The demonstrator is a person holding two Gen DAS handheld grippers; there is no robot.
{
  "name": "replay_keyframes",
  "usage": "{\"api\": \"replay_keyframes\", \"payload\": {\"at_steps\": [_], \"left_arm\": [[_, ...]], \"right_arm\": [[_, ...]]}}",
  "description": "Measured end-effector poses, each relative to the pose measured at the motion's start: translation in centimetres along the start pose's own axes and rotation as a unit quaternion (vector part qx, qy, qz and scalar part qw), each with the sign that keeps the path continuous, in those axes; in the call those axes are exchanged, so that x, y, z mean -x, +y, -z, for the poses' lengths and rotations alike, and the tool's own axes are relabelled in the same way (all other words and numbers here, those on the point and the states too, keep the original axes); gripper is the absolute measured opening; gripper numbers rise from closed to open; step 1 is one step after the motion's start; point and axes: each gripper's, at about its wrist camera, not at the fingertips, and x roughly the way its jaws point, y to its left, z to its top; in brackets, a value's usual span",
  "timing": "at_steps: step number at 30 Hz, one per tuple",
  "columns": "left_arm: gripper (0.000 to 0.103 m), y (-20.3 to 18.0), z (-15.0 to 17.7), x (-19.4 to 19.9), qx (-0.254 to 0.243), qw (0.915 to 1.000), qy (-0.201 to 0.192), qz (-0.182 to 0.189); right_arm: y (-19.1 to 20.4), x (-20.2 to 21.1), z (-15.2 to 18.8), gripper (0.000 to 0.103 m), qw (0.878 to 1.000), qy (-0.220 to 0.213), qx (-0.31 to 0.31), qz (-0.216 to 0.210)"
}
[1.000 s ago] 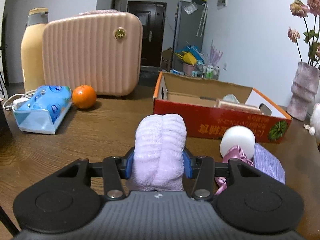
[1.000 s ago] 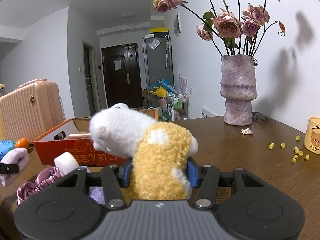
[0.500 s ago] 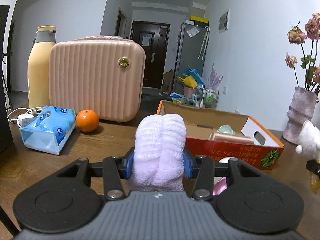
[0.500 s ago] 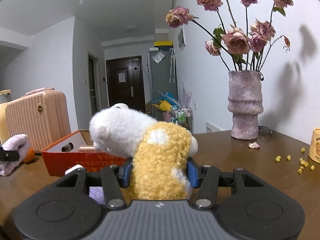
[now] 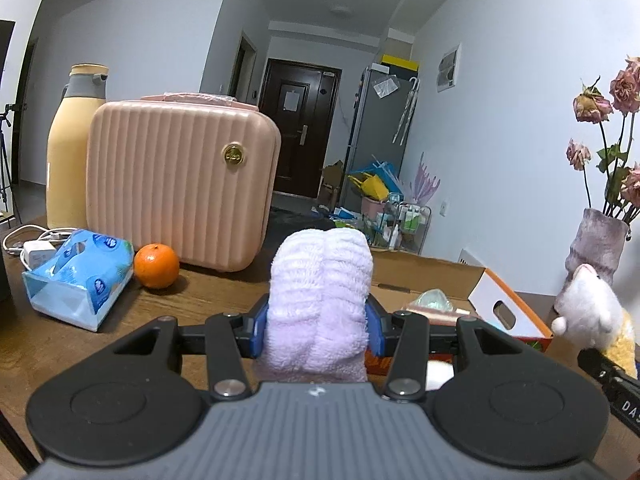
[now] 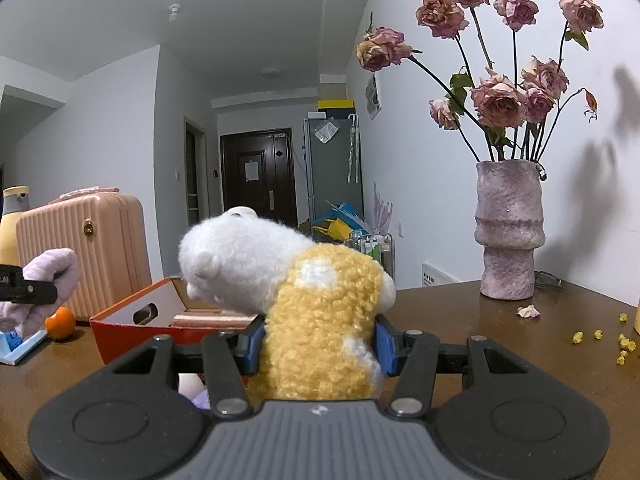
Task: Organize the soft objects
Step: 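Carry the lilac towel and plush lamb with both grippers over the box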
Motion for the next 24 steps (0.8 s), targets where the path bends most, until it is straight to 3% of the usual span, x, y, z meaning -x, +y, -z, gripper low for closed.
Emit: {"api": "replay_keyframes", "payload": {"at_steps": [24], "left_arm": [[0.047, -2.2, -2.0, -3.8, 0.013, 0.9996, -0.02, 0.016]], "right_arm": [[1.8, -4.7, -1.0, 0.052, 1.0, -0.023, 0.005, -0.011]]}}
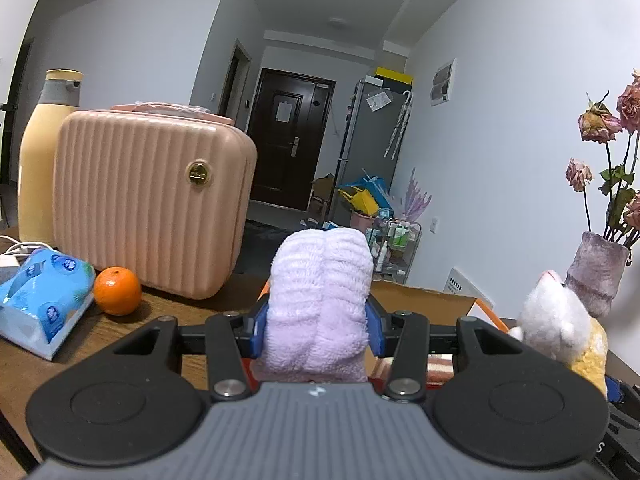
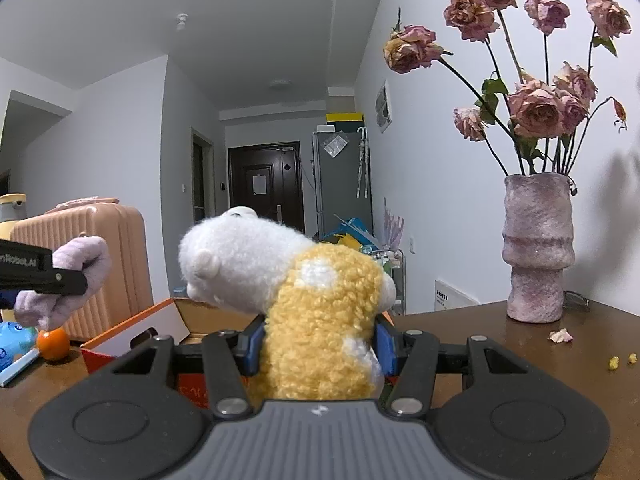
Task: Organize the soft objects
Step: 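Carry the lilac towel and plush lamb with both grippers over the box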
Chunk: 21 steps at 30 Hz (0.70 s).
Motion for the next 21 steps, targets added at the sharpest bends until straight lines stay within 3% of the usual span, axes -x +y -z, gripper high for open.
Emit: {"api": "replay_keyframes", "payload": {"at_steps": [21], "left_arm": [[0.047, -1.4, -0.7, -5.8, -0.011, 0.9999, 0.005, 0.002]], "right_arm": [[0.1, -6.0, -0.7, 0.053, 1.0, -0.005, 0.013, -0.001]]}}
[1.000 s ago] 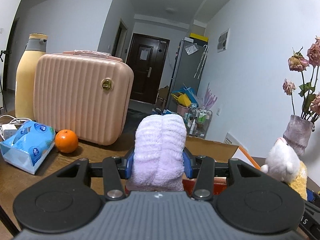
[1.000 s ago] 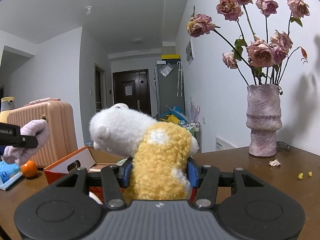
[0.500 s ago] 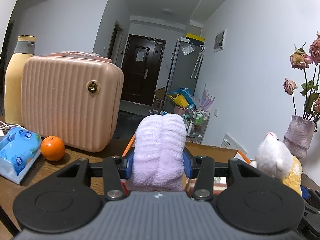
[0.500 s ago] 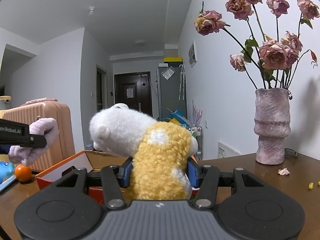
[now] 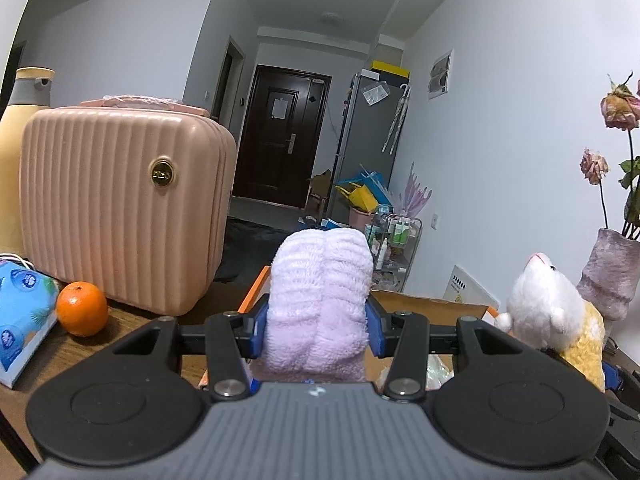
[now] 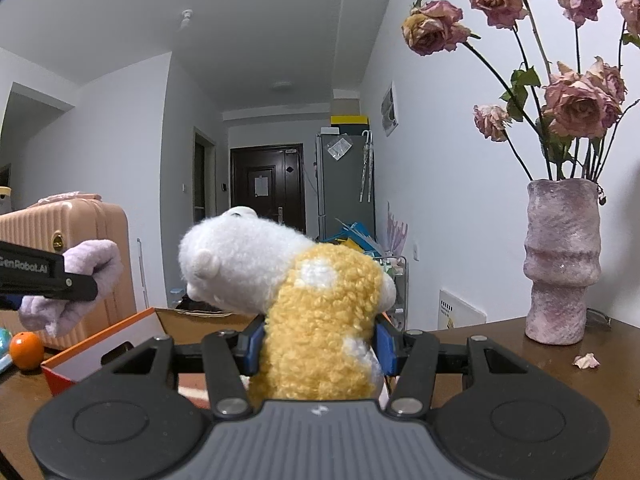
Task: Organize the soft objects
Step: 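Carry the lilac towel and plush lamb with both grippers over the box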
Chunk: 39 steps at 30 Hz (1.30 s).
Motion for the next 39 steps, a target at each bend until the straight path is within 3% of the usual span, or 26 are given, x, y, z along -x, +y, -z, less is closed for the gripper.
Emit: {"api": "replay_keyframes", "payload": {"at_steps": [19, 39], "left_arm": [[0.048, -1.6, -0.4, -4.8, -0.023, 0.9997, 0.002, -0.005], [0.048, -2.3, 0.5, -8.6, -0.064, 0.9971, 0.031, -0.028]], "right_arm": [[0.7, -4.6, -0.3, 0.053, 1.0, -0.005, 0.02, 0.006], [0.5, -7.5, -0.4, 0.053, 0.999, 0.025, 0.024, 0.014]]}}
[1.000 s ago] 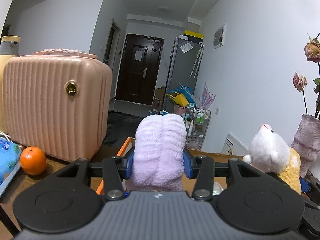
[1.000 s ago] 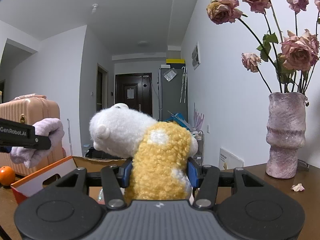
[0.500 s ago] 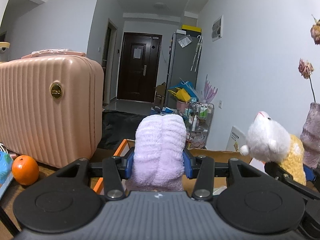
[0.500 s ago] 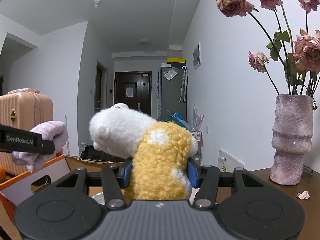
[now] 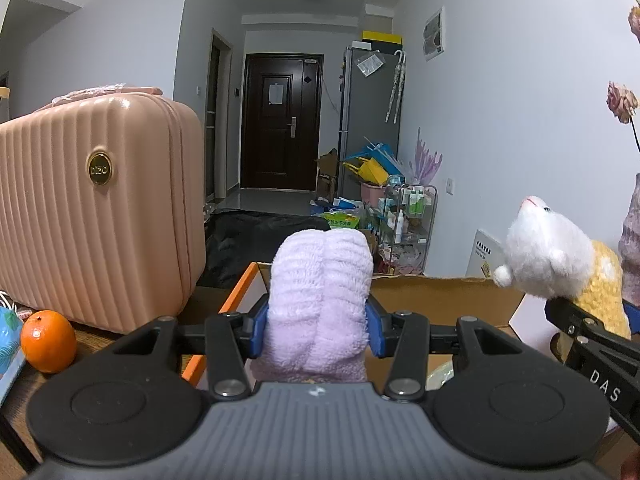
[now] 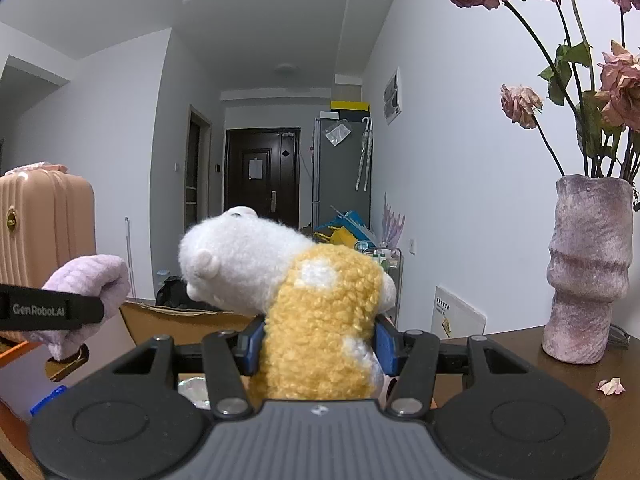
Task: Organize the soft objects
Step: 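Carry the lilac towel and plush lamb with both grippers over the box, then open both grippers to drop the towel and plush lamb into the box, then withdraw both grippers from the box back toward the remaining soft items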
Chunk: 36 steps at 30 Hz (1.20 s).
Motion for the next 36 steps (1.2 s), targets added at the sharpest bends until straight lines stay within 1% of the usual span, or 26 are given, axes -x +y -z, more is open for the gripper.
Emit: {"api": "replay_keyframes", "payload": {"at_steps": [1, 3, 4, 5, 6, 7, 8, 9, 10, 11, 13, 17, 28, 36], "left_arm": [[0.048, -0.1, 0.1, 0.0, -0.002, 1.0, 0.0, -0.001], [0.052, -0.2, 0.0, -0.1, -0.005, 1.0, 0.0, -0.001], [0.062, -0.2, 0.0, -0.2, -0.005, 1.0, 0.001, 0.0], [0.076, -0.2, 0.0, -0.2, -0.005, 1.0, 0.001, 0.0], [0.08, -0.2, 0.0, -0.2, -0.004, 1.0, 0.001, -0.001], [0.09, -0.1, 0.0, -0.2, -0.002, 1.0, 0.0, -0.003], [0.101, 0.0, 0.0, -0.1, -0.001, 1.0, -0.005, -0.008], [0.103, 0.1, 0.0, 0.1, -0.001, 0.9999, -0.01, -0.012], [0.103, 0.1, 0.0, 0.2, 0.0, 0.9998, -0.012, -0.015], [0.103, 0.1, 0.0, 0.3, 0.003, 0.9997, -0.014, -0.018], [0.103, 0.1, 0.0, 0.4, 0.007, 0.9996, -0.019, -0.019], [0.103, 0.0, 0.1, 0.4, 0.004, 0.9995, -0.02, -0.024], [0.103, 0.5, 0.2, 0.8, 0.014, 0.9993, -0.021, -0.027], [0.103, 0.0, 0.8, 1.6, 0.0, 0.9993, -0.026, -0.025]], "right_arm": [[0.0, 0.0, 0.0, 0.053, 1.0, 0.002, 0.001, -0.001], [0.0, -0.2, 0.0, 0.055, 1.0, 0.006, 0.001, -0.004], [-0.1, -0.3, 0.0, 0.058, 1.0, 0.01, 0.0, -0.004], [-0.2, -0.4, 0.0, 0.061, 1.0, 0.012, -0.001, -0.003], [-0.3, -0.5, 0.1, 0.063, 1.0, 0.015, -0.002, -0.002], [-0.3, -0.5, 0.1, 0.069, 1.0, 0.018, -0.004, -0.001], [-0.4, -0.5, 0.2, 0.079, 1.0, 0.018, -0.005, 0.001], [-0.5, -0.4, 0.1, 0.086, 1.0, 0.016, -0.008, 0.003], [-0.6, -0.3, 0.1, 0.096, 1.0, 0.01, -0.011, 0.006], [-0.7, -0.1, 0.1, 0.103, 1.0, 0.004, -0.013, 0.008], [-0.9, 0.1, 0.1, 0.103, 1.0, -0.001, -0.016, 0.008], [-1.0, -0.1, 0.1, 0.103, 1.0, 0.007, -0.018, 0.01], [-1.3, 0.3, 0.3, 0.103, 1.0, 0.005, -0.028, 0.01], [-1.3, 1.0, 0.4, 0.103, 1.0, 0.0, -0.026, 0.008]]}}
